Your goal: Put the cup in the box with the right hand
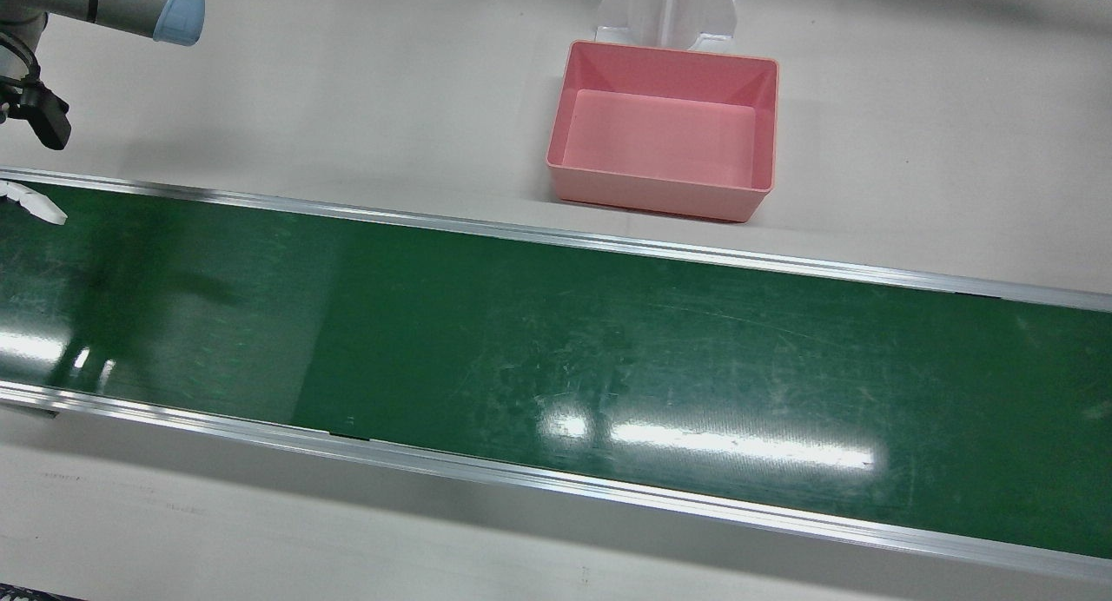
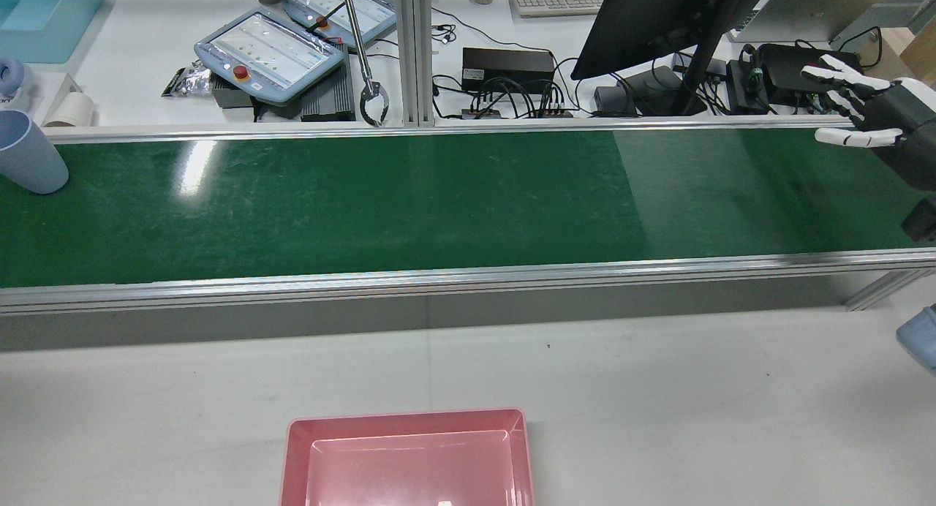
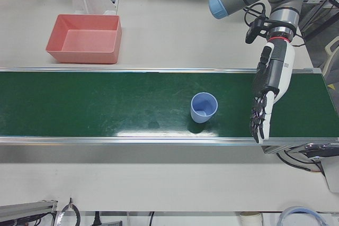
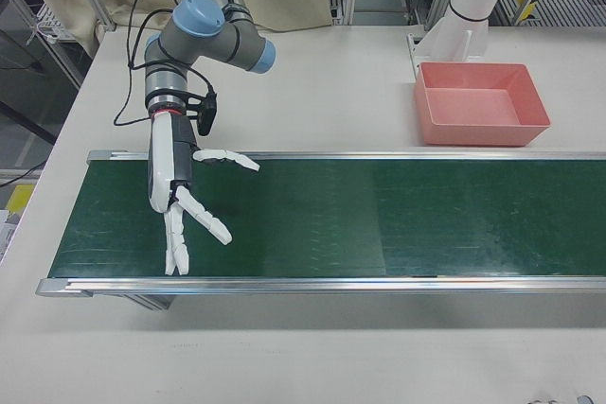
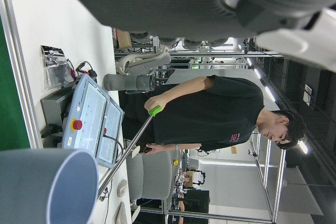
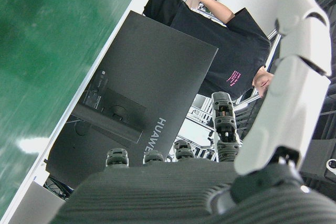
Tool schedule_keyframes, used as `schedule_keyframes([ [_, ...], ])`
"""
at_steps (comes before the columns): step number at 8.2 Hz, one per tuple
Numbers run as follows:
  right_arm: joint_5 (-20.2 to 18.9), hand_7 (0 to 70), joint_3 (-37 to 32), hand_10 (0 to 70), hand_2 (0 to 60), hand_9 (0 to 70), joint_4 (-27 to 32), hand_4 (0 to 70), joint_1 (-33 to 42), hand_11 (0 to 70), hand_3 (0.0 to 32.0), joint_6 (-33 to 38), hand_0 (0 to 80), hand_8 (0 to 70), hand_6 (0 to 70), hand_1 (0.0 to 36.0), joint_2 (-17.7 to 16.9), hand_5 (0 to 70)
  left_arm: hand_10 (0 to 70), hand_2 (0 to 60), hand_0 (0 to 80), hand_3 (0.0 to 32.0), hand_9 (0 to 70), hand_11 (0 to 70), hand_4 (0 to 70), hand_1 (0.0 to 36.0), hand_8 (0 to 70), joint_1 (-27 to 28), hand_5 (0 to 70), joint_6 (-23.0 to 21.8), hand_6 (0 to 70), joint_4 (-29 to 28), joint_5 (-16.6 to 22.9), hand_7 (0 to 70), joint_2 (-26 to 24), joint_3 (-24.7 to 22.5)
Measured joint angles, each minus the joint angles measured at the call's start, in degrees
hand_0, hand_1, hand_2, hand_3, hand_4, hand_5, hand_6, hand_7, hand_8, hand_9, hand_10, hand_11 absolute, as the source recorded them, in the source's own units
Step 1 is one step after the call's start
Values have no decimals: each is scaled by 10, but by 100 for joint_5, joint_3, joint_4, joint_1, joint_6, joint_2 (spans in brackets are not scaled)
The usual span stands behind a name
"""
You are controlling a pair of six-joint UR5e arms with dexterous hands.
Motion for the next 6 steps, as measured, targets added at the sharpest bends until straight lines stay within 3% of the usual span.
schedule_keyframes([
  [1,1,112,-122,22,156,27,-2,102,-3,49,72,-20,479,0,23,146,101,43,0,0,0,0,0,0,0,0,0,0,0,0,0,0,0,0,0,0],
  [2,1,128,-239,25,85,35,-3,157,-9,52,32,-32,487,1,29,124,204,42,0,0,0,0,0,0,0,0,0,0,0,0,0,0,0,0,0,0],
  [3,1,144,-319,29,90,39,-4,194,-12,57,0,-38,488,2,39,127,296,42,0,0,0,0,0,0,0,0,0,0,0,0,0,0,0,0,0,0],
  [4,1,146,-406,30,52,40,-1,220,-14,59,0,-38,492,2,42,116,387,41,0,0,0,0,0,0,0,0,0,0,0,0,0,0,0,0,0,0],
  [6,1,144,-529,31,120,40,3,181,-19,60,0,-41,485,2,40,134,526,42,0,0,0,0,0,0,0,0,0,0,0,0,0,0,0,0,0,0],
])
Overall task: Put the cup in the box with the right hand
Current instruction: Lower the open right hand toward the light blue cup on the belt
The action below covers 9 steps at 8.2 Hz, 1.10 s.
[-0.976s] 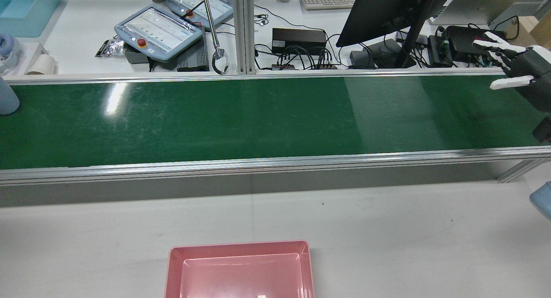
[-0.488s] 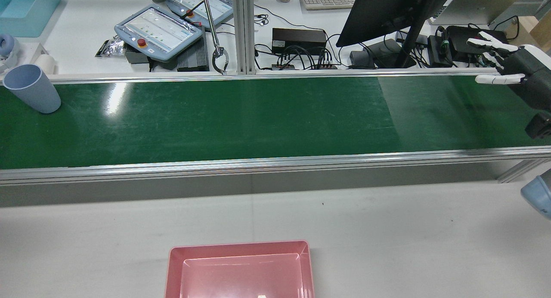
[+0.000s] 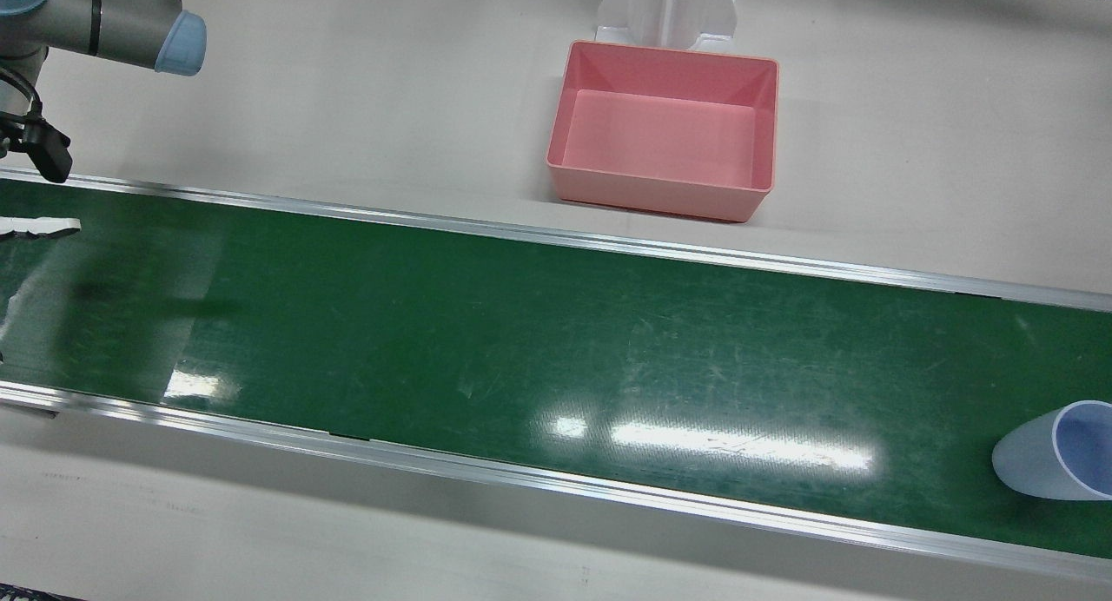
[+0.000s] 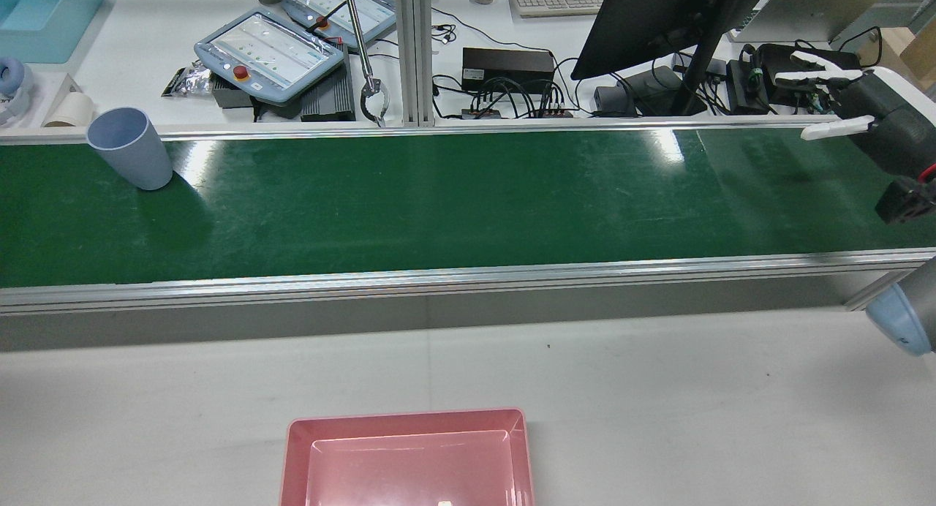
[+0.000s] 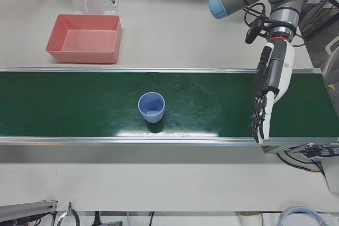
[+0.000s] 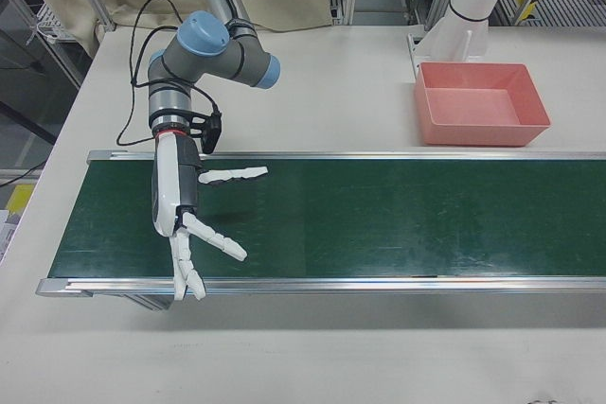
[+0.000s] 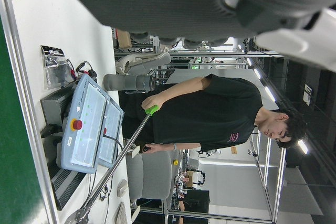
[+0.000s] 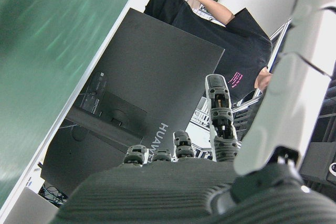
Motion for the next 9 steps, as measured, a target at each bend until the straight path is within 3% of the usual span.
schedule_keyframes([
  [1,0,144,-35,32,84,42,1,192,-3,61,0,-2,488,3,40,124,40,42,0,0,0,0,0,0,0,0,0,0,0,0,0,0,0,0,0,0],
  [2,0,144,-69,31,119,42,4,180,-12,60,0,-5,483,3,40,132,58,42,0,0,0,0,0,0,0,0,0,0,0,0,0,0,0,0,0,0],
  [3,0,143,-96,30,198,42,7,157,-21,58,0,-15,474,3,40,150,66,41,0,0,0,0,0,0,0,0,0,0,0,0,0,0,0,0,0,0],
  [5,-6,143,-108,29,86,42,10,190,-30,57,0,-26,487,4,40,124,60,42,0,0,0,0,0,0,0,0,0,0,0,0,0,0,0,0,0,0],
  [6,-8,145,-110,29,127,43,10,175,-31,57,0,-27,483,4,40,133,60,42,0,0,0,0,0,0,0,0,0,0,0,0,0,0,0,0,0,0],
  [7,-8,142,-108,29,89,43,10,182,-32,57,0,-26,485,4,39,124,60,42,0,0,0,0,0,0,0,0,0,0,0,0,0,0,0,0,0,0],
  [8,-8,136,-105,30,227,42,10,126,-40,59,0,-25,472,5,38,158,60,42,0,0,0,0,0,0,0,0,0,0,0,0,0,0,3,0,0,0],
  [9,-9,131,-103,31,82,45,10,166,-67,60,0,-30,484,8,38,121,59,43,0,0,0,0,0,0,0,0,0,0,0,0,0,0,6,0,0,0],
])
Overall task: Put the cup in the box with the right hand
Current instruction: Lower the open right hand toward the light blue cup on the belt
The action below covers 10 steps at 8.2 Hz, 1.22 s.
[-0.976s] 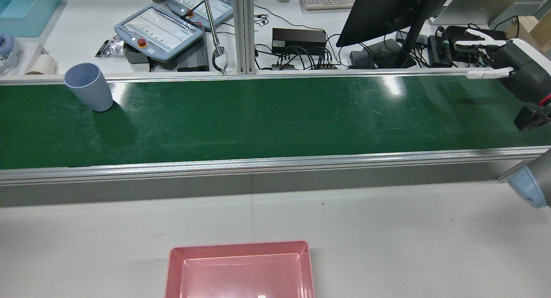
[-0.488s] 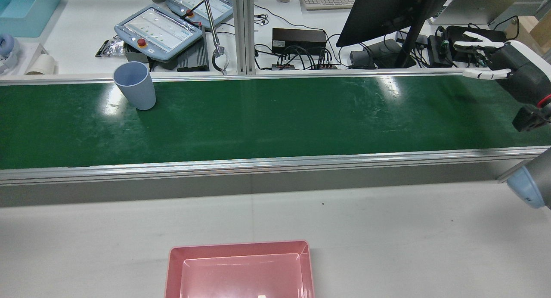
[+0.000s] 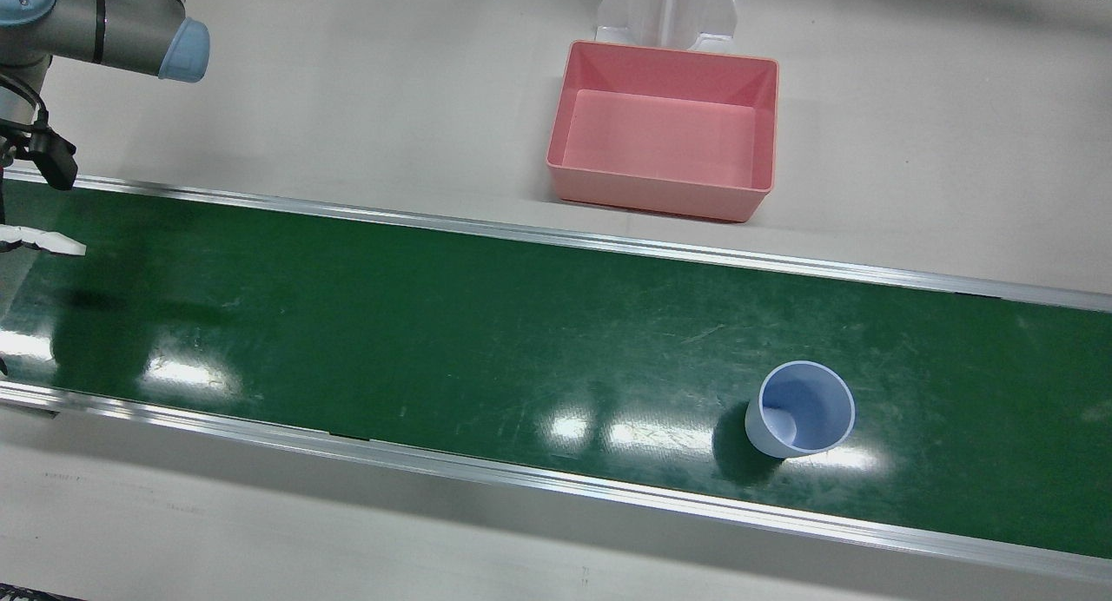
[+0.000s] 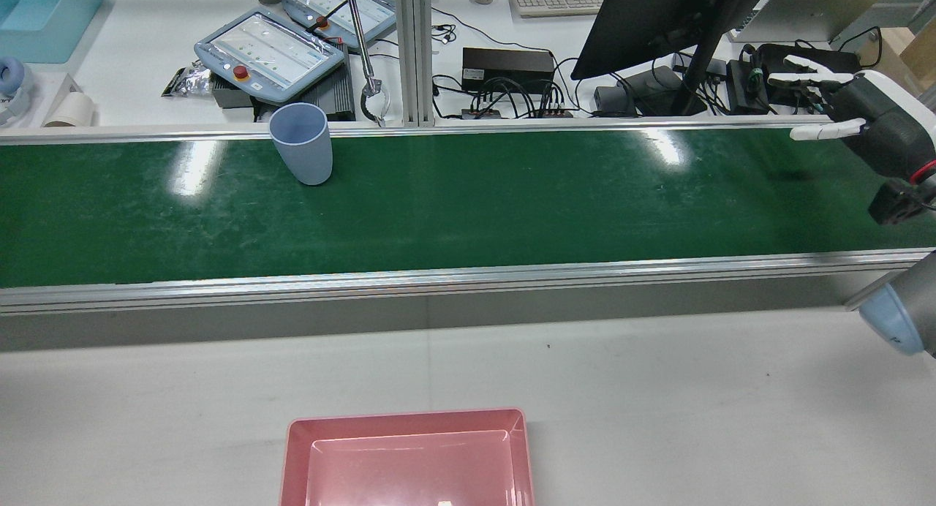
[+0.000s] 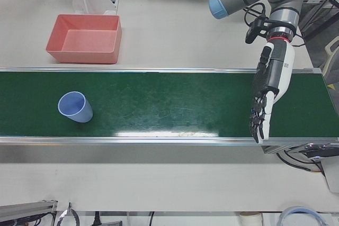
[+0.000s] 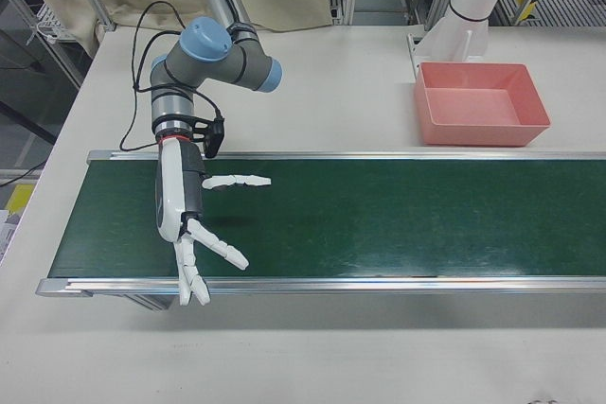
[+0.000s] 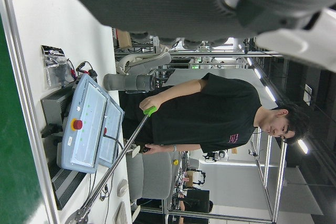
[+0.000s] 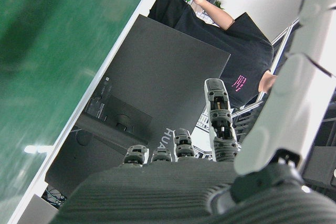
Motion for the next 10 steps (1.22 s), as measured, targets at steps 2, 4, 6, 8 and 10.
schedule_keyframes([
  [2,5,140,-4,29,121,49,0,173,-76,57,0,0,479,9,41,128,-16,41,0,0,0,0,0,0,0,0,0,0,0,0,0,0,0,0,0,-3],
  [4,8,144,-7,28,88,45,0,193,-108,56,0,27,483,6,44,120,-11,41,0,0,0,0,0,0,0,0,0,0,0,0,0,0,-2,0,0,-3],
  [6,8,143,2,27,53,45,0,200,-127,55,0,61,488,6,42,113,6,41,0,0,0,0,0,0,0,0,0,0,0,0,0,0,-4,0,0,0],
  [8,5,145,12,26,166,45,0,160,-149,53,0,67,476,6,42,141,11,42,0,0,0,0,0,0,0,0,0,0,0,0,0,0,-3,0,0,0],
  [10,8,148,17,26,163,46,0,163,-211,52,0,67,477,6,43,141,11,42,0,0,0,0,0,0,0,0,0,0,0,0,0,0,-4,0,0,0],
])
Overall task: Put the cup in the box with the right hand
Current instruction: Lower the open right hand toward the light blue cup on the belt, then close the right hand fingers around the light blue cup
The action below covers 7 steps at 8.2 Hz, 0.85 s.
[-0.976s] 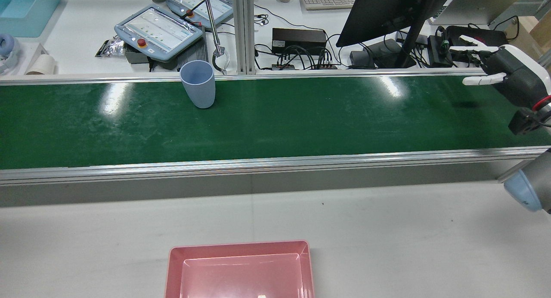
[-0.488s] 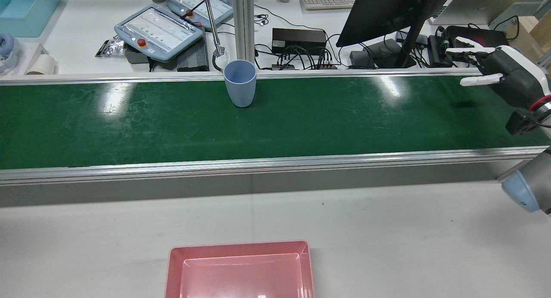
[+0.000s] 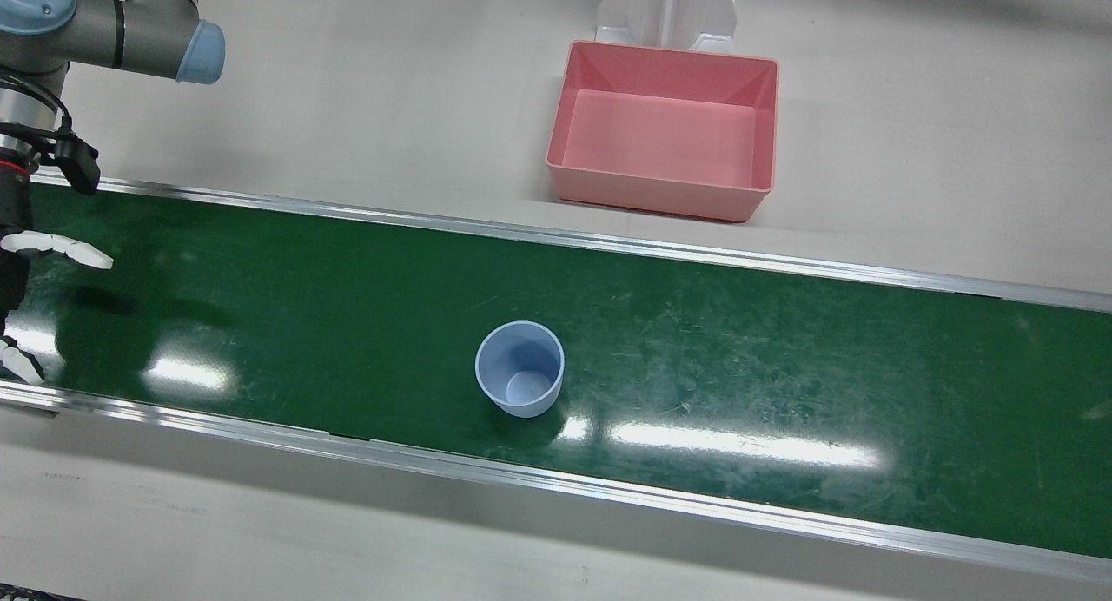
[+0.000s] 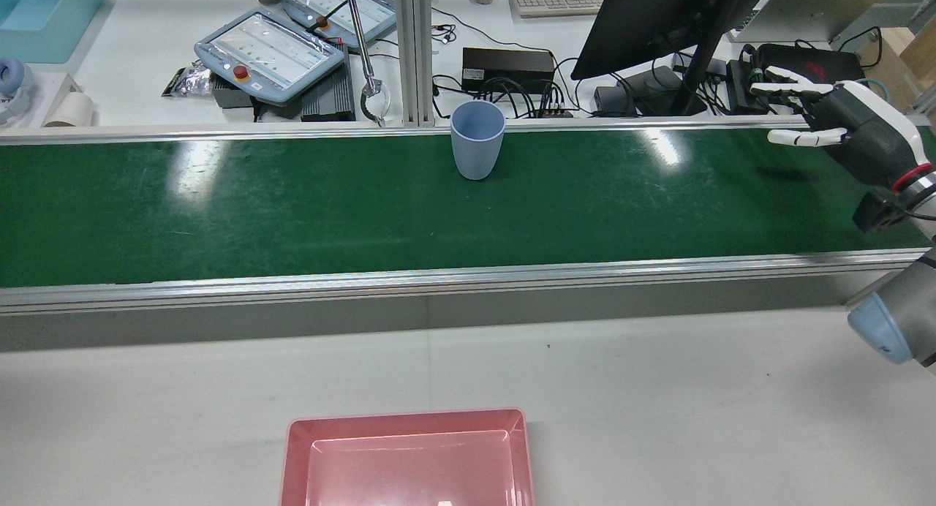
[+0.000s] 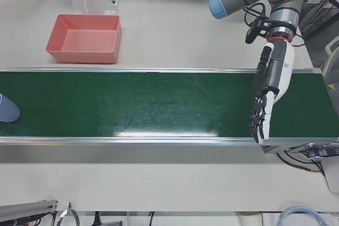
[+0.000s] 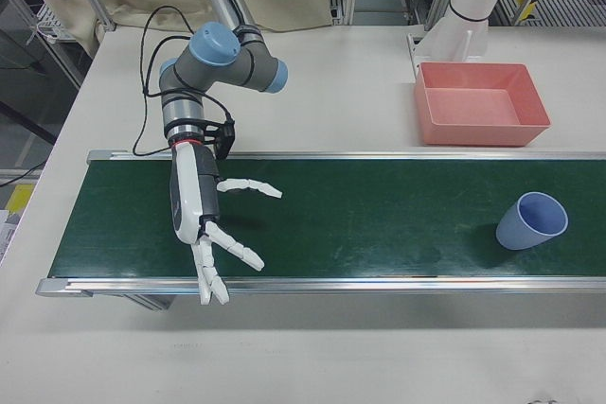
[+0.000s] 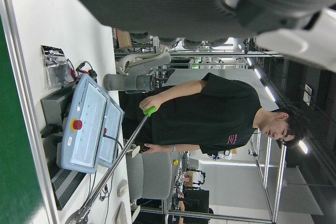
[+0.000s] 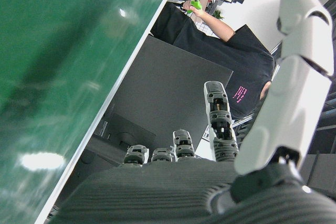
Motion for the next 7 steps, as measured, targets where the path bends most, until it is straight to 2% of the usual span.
schedule_keyframes([
  [1,1,147,2,26,199,47,0,149,-17,53,0,1,474,7,43,150,0,42,0,0,0,0,0,0,0,0,0,0,0,0,0,0,-1,0,0,0],
  [3,1,149,8,26,128,47,0,174,-72,53,0,-2,481,7,44,133,0,42,0,0,0,0,0,0,0,0,0,0,0,0,0,0,-2,0,0,0],
  [4,1,150,7,26,55,48,0,197,-129,53,0,-6,489,7,43,115,1,42,0,0,0,0,0,0,0,0,0,0,0,0,0,0,-2,0,0,0],
  [5,1,154,7,26,90,49,0,187,-166,53,0,-7,485,7,44,125,0,42,0,0,0,0,0,0,0,0,0,0,0,0,0,0,-2,0,0,0],
  [6,1,154,8,25,236,48,0,140,-193,52,0,-9,472,7,44,160,1,42,0,0,0,0,0,0,0,0,0,0,0,0,0,0,-2,0,0,0],
  [7,4,153,13,25,164,47,0,161,-216,52,0,-11,478,6,44,143,0,42,0,0,0,0,0,0,0,0,0,0,0,0,0,0,-2,0,0,0],
])
